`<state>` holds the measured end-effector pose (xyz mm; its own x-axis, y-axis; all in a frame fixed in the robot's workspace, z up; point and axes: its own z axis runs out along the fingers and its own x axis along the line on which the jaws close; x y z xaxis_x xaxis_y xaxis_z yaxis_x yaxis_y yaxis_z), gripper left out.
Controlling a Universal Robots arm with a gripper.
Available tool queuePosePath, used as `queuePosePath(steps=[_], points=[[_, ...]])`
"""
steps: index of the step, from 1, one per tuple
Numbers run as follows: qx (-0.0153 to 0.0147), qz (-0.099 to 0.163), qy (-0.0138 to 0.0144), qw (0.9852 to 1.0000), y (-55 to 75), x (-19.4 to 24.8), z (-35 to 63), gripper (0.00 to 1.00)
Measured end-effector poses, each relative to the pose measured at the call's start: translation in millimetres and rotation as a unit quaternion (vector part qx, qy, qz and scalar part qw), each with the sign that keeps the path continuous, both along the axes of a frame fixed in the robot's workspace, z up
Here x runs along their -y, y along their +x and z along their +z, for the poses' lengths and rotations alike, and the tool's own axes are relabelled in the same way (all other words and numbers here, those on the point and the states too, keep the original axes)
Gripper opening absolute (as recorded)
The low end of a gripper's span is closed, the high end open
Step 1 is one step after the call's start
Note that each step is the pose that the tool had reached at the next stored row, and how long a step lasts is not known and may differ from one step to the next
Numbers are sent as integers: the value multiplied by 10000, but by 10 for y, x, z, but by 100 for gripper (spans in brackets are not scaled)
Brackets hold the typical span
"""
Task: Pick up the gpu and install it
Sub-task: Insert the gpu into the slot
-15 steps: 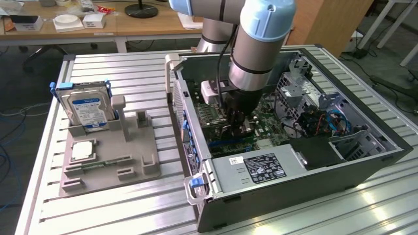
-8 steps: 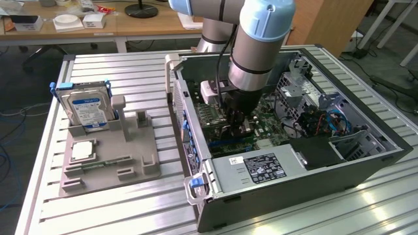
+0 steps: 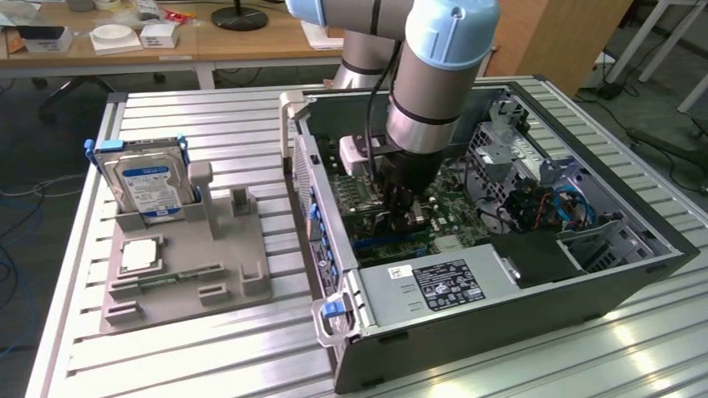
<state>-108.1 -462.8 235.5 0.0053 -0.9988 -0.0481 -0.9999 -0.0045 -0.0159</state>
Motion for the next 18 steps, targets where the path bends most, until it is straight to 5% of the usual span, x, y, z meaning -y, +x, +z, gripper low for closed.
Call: queuePosePath(steps=[18], points=[[-1,0,-1,10000,0,1,-18,27]])
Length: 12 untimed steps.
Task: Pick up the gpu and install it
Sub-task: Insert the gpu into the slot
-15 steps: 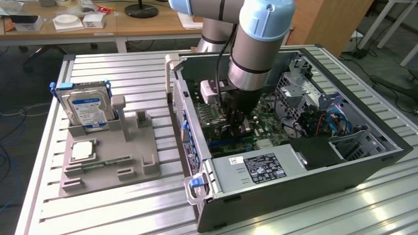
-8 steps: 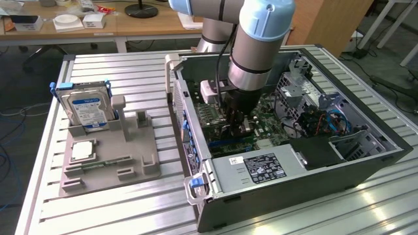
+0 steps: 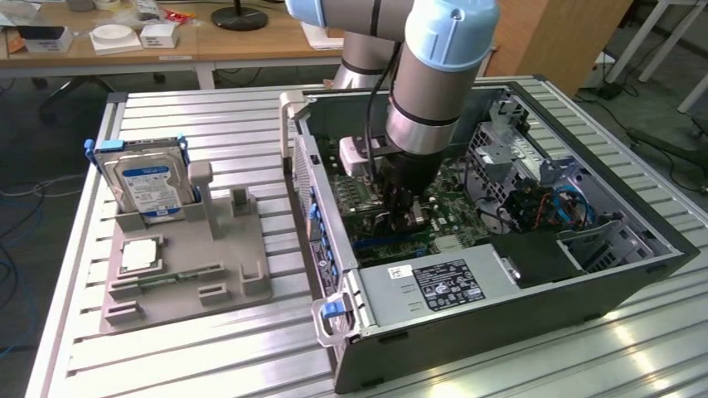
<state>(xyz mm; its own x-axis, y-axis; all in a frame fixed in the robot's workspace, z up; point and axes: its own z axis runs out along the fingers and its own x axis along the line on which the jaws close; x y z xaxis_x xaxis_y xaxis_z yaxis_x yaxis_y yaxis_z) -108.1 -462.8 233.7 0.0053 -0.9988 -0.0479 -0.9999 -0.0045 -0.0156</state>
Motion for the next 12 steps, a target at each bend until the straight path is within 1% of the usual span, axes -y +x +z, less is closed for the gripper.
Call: queuePosePath(steps=[12], points=[[2,0,2,10000,-2,-1,-2,27]])
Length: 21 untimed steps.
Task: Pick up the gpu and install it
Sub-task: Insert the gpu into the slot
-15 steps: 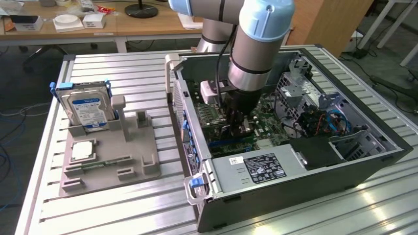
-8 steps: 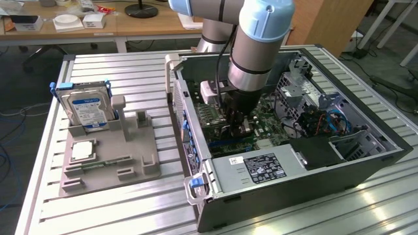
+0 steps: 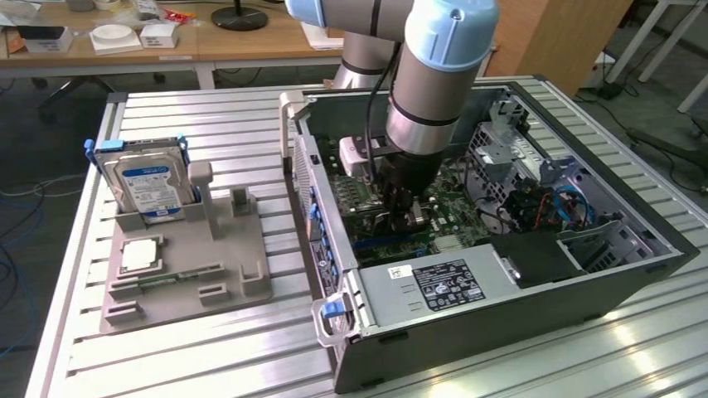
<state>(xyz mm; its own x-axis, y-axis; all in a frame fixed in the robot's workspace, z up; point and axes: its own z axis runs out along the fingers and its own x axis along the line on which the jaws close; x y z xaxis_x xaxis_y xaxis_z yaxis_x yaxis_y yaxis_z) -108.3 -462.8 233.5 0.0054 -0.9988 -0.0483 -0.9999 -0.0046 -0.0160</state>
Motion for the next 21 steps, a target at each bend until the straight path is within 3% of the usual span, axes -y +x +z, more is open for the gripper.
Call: queuePosePath(steps=[21], points=[[11,-1,-1,10000,-8,0,-2,27]])
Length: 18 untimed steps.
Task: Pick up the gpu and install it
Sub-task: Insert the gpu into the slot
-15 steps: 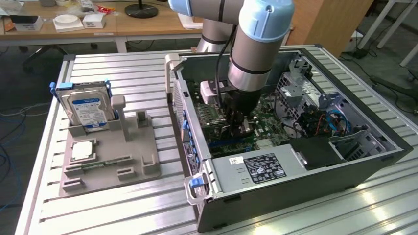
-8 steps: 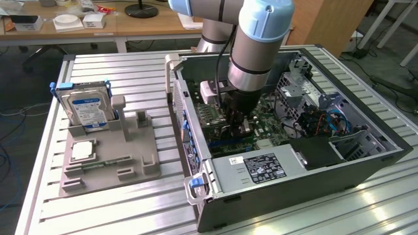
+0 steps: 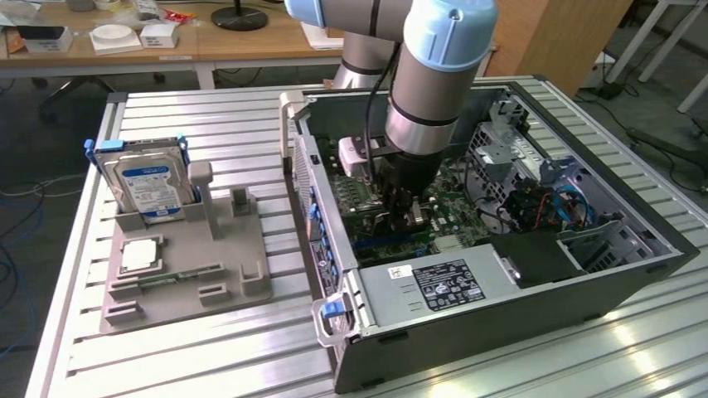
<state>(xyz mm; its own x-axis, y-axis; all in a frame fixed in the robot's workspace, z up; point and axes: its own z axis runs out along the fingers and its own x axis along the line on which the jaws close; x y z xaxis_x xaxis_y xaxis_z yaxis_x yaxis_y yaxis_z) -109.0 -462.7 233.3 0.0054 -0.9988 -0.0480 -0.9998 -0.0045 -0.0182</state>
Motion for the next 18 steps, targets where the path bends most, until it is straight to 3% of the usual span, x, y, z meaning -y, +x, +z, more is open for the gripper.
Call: queuePosePath(steps=[18], points=[[31,0,0,10000,-7,0,0,27]])
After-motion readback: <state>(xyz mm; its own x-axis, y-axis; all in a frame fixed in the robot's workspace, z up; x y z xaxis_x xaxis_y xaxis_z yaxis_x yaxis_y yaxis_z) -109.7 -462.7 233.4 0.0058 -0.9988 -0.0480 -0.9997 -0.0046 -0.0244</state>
